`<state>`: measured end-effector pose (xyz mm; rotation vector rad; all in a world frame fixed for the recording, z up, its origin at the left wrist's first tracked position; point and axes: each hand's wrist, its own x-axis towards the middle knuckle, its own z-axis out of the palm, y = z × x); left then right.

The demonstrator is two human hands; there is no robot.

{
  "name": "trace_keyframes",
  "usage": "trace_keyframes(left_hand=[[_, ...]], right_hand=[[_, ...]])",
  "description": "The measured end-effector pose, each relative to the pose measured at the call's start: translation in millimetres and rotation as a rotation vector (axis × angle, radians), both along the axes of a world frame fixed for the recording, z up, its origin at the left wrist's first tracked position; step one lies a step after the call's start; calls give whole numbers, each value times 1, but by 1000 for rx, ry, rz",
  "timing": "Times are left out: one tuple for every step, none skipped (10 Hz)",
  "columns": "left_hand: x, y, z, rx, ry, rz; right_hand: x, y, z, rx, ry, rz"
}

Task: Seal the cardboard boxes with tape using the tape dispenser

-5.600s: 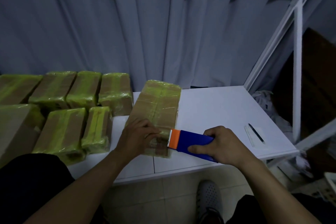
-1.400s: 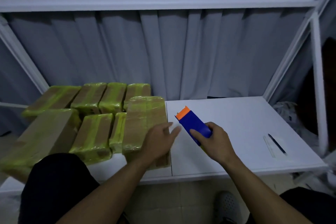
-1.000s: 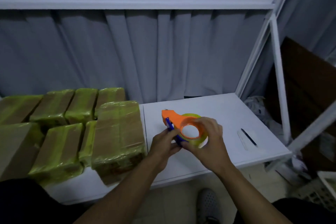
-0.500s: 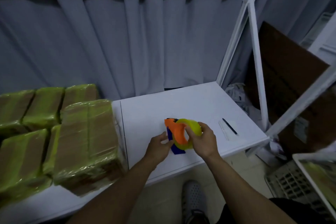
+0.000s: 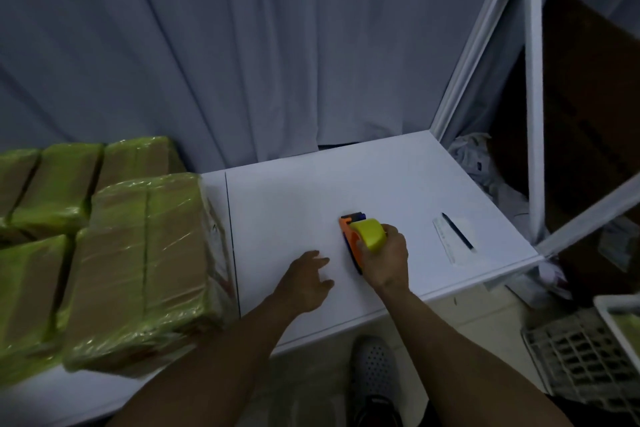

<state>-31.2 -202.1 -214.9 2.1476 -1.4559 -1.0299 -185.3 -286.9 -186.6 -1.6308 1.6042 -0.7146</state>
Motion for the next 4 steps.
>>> trace_keyframes(left_hand=[[3, -3, 6, -68, -83, -13], [4, -6, 26, -163, -151, -35], [12, -3, 66, -285, -258, -33], [31, 5, 112, -448, -403, 3]], right_hand=[[6, -1, 2, 71, 12, 15], [10, 0, 6, 39, 99, 20], [18, 5, 33, -122, 216, 76], [37, 9, 73, -217, 167, 204]])
